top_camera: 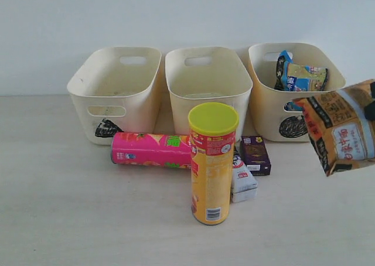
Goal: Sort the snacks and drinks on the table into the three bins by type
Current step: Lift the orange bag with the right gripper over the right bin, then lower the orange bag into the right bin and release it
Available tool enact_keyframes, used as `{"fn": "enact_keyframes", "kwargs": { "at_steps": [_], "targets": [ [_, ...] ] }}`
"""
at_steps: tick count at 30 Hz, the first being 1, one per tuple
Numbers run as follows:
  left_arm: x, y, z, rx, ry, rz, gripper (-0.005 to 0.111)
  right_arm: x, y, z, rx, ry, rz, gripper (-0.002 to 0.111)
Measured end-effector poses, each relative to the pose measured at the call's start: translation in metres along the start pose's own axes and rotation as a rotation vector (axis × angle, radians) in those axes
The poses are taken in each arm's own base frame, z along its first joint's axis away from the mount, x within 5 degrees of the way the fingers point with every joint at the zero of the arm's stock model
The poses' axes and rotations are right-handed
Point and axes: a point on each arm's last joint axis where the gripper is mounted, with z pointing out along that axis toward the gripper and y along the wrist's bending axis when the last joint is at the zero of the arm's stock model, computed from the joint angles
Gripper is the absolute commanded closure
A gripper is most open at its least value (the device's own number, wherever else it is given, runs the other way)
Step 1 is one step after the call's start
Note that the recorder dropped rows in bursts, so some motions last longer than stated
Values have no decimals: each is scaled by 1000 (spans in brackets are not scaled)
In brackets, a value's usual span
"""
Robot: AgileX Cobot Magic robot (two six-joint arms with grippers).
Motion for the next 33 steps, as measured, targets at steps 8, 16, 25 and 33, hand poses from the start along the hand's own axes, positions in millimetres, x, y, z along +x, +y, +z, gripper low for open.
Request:
{"fn": "enact_keyframes", "kwargs": {
  "at_steps": [8,16,25,33],
  "targets": [
    [0,0,0,0,0,0,102,-91,24,-68,68,-372,-130,108],
    [0,0,0,0,0,0,102,-152,49,-10,80,-480,-273,108],
    [0,0,0,0,0,0,102,-148,23,76,140,-390,-264,108],
    [0,0,0,0,0,0,102,-130,7,124,135,-278,-242,62]
  ]
}}
